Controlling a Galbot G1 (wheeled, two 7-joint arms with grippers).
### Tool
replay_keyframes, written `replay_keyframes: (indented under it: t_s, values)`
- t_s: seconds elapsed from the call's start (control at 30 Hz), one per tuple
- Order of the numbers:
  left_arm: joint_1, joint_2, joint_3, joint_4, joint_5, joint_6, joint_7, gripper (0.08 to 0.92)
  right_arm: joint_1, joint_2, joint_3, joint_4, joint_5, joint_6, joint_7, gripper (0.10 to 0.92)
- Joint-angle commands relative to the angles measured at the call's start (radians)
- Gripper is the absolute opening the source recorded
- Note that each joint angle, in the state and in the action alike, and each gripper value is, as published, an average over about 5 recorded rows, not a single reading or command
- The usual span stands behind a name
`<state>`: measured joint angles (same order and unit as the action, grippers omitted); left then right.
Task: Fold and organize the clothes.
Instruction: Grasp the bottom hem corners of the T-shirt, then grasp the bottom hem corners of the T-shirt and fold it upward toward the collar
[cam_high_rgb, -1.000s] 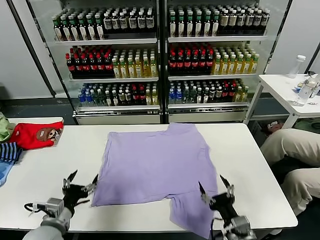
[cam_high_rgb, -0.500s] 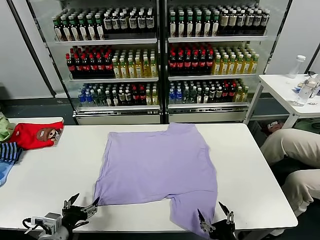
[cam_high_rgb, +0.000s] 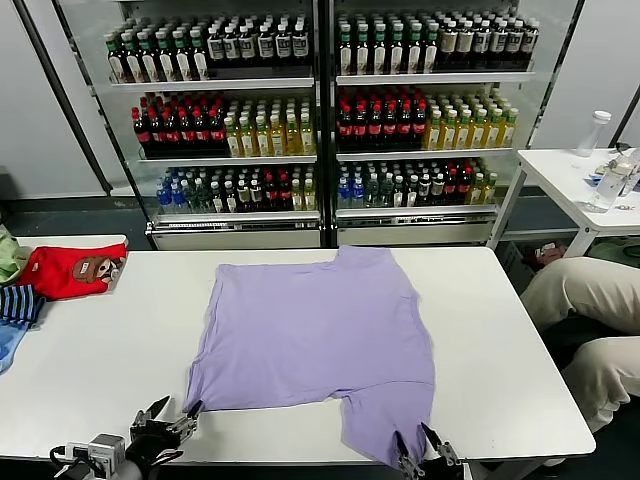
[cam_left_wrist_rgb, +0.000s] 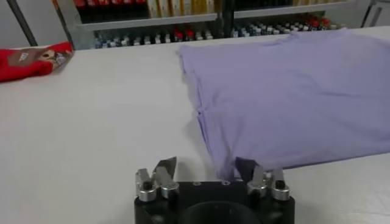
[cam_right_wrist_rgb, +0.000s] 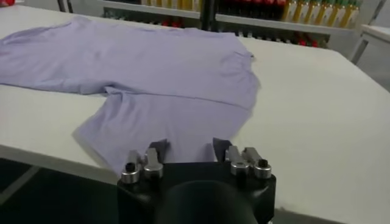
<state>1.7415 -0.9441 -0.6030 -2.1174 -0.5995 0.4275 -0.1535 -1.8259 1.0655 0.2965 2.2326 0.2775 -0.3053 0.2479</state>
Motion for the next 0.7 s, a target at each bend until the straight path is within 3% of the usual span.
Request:
replay_keyframes:
  t_s: [0.03, 0.23, 0.5, 0.7]
  values:
    - [0.007, -0.004, 0.010, -0.002, -0.009, -0.003, 0.010, 0.533, -0.004, 0.001, -0.009, -0.004, 0.030, -0.015, 0.011, 0.270]
    - [0.013, -0.005, 0.000, -0.024, -0.006, -0.007, 0.022, 0.351, -0.006, -0.018, 0.042, 0.049, 0.074, -0.013, -0.011, 0.133]
    - [0.217, 0.034, -0.111, -0.144, 0.006, -0.028, -0.007, 0.116, -0.168, -0.081, 0.202, 0.240, 0.126, -0.030, -0.056, 0.115]
    - [0.424, 0.037, -0.205, -0.198, 0.041, -0.101, -0.026, 0.089, -0.260, -0.083, 0.213, 0.288, 0.085, -0.037, -0.067, 0.115]
